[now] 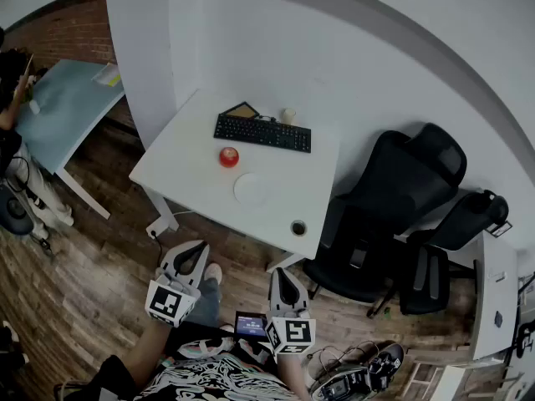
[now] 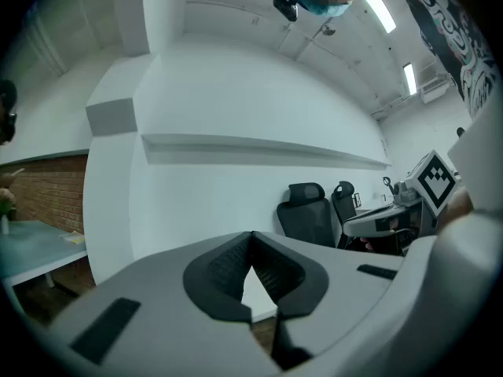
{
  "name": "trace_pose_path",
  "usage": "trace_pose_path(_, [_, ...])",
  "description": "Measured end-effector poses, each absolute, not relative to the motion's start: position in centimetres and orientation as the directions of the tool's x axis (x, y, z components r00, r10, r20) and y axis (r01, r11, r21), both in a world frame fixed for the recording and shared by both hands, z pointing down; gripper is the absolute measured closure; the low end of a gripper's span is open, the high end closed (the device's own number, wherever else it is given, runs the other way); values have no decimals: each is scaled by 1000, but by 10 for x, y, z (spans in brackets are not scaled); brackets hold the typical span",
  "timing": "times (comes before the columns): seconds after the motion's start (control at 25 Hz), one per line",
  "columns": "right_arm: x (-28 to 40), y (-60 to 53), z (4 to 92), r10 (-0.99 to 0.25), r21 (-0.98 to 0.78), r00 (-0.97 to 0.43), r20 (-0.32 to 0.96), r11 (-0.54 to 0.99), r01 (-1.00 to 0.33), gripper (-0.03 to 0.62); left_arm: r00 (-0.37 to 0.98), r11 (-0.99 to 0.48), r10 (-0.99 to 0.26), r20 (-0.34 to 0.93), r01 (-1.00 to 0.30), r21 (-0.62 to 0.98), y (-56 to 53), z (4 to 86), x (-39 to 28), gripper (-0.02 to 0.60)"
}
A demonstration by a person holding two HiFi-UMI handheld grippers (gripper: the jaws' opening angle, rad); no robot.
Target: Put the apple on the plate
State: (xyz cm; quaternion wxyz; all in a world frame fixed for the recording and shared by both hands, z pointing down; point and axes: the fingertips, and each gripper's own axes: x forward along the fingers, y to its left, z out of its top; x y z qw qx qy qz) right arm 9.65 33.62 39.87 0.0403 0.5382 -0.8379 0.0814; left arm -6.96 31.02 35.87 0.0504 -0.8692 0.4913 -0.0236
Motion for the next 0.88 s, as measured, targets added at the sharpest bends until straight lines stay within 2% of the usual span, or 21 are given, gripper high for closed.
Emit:
trace_pose_path(0.16, [93, 353, 387, -894, -86, -426, 141, 418, -904, 566, 479, -481, -876, 53, -873, -72, 334, 360, -84, 569])
trace_pose_path(0.52, [97, 370, 385, -898, -78, -417, 140, 410, -909, 566, 440, -441, -897, 33, -894, -74, 339, 357, -93, 569])
trace_pose_path(0.88, [101, 338, 386, -898, -77, -417, 139, 410, -909, 566, 429, -430, -903, 35, -899, -85, 305, 358, -95, 569])
